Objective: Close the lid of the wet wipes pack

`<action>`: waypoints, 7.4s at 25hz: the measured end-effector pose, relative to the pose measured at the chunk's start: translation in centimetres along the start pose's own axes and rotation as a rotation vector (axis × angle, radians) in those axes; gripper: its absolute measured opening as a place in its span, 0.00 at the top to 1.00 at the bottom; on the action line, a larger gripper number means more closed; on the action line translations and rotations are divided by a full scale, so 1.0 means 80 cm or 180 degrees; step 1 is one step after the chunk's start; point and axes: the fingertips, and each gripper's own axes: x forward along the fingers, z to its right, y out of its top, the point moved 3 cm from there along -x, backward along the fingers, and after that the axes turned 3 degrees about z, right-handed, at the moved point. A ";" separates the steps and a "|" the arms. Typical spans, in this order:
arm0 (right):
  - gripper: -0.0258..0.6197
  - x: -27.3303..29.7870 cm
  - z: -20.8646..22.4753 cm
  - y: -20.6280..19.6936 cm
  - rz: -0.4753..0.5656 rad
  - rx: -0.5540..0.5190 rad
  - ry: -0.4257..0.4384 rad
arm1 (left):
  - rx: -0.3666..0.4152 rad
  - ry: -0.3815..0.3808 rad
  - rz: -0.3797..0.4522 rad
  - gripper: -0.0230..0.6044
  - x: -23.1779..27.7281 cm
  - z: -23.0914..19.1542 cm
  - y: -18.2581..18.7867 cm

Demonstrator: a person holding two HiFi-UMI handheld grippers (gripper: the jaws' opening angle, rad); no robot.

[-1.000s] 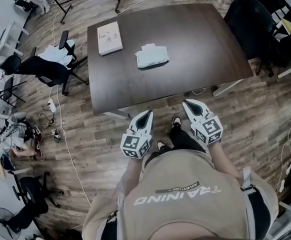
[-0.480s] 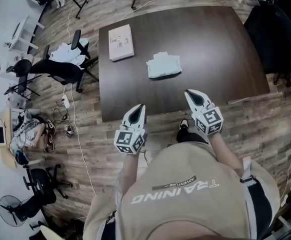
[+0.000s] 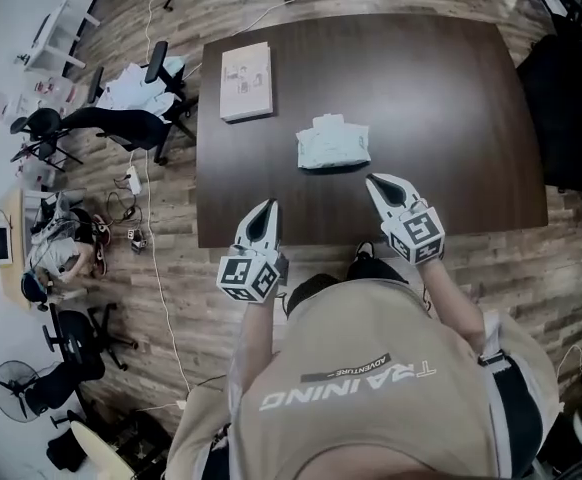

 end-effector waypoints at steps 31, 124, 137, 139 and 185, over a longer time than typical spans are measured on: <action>0.93 0.170 0.102 -0.004 -0.0669 -0.0066 -0.0754 | 0.0127 -0.1351 -0.0617 0.95 0.213 -0.071 -0.035; 0.87 0.197 0.089 -0.100 -0.2039 -0.0012 0.0689 | -0.0253 -0.0855 -0.0608 0.95 0.189 -0.051 -0.042; 0.87 0.223 0.121 -0.058 -0.1605 0.0193 0.0304 | -0.0316 -0.0864 -0.0577 0.95 0.192 -0.052 -0.042; 0.87 0.231 0.122 -0.060 -0.1598 0.0269 0.0292 | -0.0331 -0.0841 -0.0588 0.95 0.190 -0.055 -0.044; 0.90 0.213 0.112 -0.141 -0.1789 0.0156 0.0368 | -0.0336 -0.0144 -0.0639 0.95 0.153 -0.060 -0.058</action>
